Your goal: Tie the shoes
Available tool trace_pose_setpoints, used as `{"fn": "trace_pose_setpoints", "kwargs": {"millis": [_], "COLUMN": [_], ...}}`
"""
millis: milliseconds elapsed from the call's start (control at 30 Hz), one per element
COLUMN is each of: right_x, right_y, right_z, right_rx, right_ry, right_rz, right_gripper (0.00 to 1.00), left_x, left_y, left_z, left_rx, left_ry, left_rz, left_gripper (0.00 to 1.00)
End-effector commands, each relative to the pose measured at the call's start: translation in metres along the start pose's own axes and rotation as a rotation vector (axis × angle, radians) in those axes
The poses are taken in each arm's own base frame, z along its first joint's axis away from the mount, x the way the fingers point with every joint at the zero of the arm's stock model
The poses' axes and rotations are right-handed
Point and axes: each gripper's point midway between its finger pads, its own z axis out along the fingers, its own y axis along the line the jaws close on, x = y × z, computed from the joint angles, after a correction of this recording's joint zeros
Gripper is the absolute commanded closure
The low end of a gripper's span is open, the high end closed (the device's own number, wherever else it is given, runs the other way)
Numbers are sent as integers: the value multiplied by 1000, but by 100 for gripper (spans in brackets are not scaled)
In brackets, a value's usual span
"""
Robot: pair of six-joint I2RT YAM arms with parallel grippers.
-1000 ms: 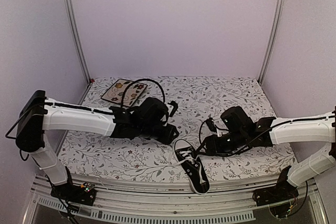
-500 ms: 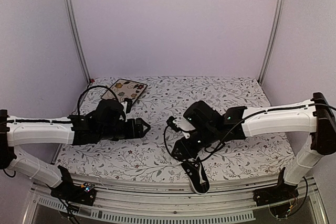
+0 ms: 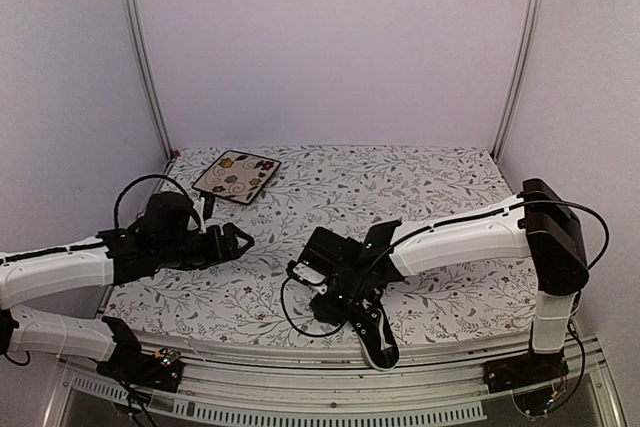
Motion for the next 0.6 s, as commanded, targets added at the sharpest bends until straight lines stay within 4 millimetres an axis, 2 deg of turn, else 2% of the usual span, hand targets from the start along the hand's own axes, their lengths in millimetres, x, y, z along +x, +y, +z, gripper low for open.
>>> {"fn": "trace_pose_setpoints", "kwargs": {"millis": [0, 133, 300, 400, 500, 567], "right_x": [2, 8, 11, 10, 8, -1], "right_y": [-1, -6, -17, -18, -18, -15], "right_z": [11, 19, 21, 22, 23, 18], "right_rx": [76, 111, 175, 184, 186, 159], "right_ry": [49, 82, 105, 101, 90, 57], "right_rz": [-70, -89, -90, -75, -53, -23], "right_gripper": [63, 65, 74, 80, 95, 97], "left_x": [2, 3, 4, 4, 5, 6], "left_y": [0, -2, -4, -5, -7, -12], "left_z": [2, 5, 7, 7, 9, 11], "left_rx": [7, 22, 32, 42, 56, 82], "left_ry": [35, 44, 49, 49, 52, 62], "left_rz": [31, 33, 31, 28, 28, 27], "left_gripper": [19, 19, 19, 19, 19, 20]}}
